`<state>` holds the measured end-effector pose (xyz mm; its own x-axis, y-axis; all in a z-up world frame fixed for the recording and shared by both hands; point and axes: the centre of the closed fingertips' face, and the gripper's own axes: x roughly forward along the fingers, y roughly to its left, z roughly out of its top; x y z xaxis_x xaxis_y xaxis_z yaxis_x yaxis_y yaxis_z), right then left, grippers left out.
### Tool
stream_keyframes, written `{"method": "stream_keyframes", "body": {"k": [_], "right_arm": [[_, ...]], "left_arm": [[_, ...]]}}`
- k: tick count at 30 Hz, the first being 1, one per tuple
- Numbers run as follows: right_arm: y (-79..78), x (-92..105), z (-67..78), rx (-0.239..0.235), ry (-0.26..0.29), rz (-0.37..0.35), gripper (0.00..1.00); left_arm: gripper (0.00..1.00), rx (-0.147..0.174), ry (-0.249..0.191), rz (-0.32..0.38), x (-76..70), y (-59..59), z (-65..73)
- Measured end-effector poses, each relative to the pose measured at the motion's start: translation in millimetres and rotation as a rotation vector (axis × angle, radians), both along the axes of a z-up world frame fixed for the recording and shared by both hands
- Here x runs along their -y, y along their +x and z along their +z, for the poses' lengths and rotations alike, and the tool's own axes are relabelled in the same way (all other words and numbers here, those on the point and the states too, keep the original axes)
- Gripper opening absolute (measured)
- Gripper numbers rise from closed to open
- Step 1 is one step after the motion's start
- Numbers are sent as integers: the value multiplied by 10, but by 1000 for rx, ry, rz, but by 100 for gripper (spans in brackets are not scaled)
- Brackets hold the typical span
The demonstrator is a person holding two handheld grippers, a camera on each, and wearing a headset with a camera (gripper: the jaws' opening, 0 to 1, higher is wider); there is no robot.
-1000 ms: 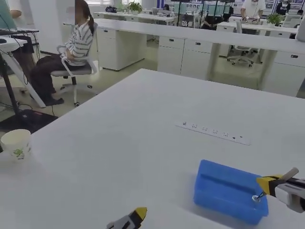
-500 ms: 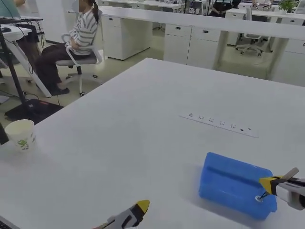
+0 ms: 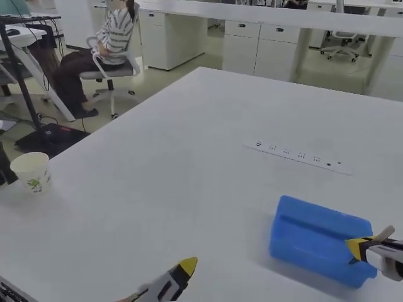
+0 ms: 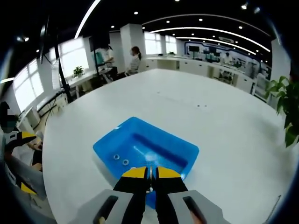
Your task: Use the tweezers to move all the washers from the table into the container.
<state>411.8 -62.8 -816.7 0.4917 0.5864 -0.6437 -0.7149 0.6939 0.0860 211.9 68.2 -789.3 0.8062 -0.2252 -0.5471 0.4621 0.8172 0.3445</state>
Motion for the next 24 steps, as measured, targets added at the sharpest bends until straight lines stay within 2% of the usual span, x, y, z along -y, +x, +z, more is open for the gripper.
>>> {"method": "stream_keyframes", "body": {"k": [5, 15, 21, 24], "right_arm": [[-7, 1, -57, -9, -3, 2, 2], [-1, 2, -116, -25, 5, 3, 3], [-25, -5, -139, -31, -3, 7, 3], [-22, -14, -115, -14, -7, 7, 4]], "left_arm": [[85, -10, -14, 17, -23, 12, -14], [84, -33, -5, 14, -17, 4, -59], [85, -28, -3, 16, -19, 3, -55], [86, -26, -10, 21, -21, 3, -47]]}}
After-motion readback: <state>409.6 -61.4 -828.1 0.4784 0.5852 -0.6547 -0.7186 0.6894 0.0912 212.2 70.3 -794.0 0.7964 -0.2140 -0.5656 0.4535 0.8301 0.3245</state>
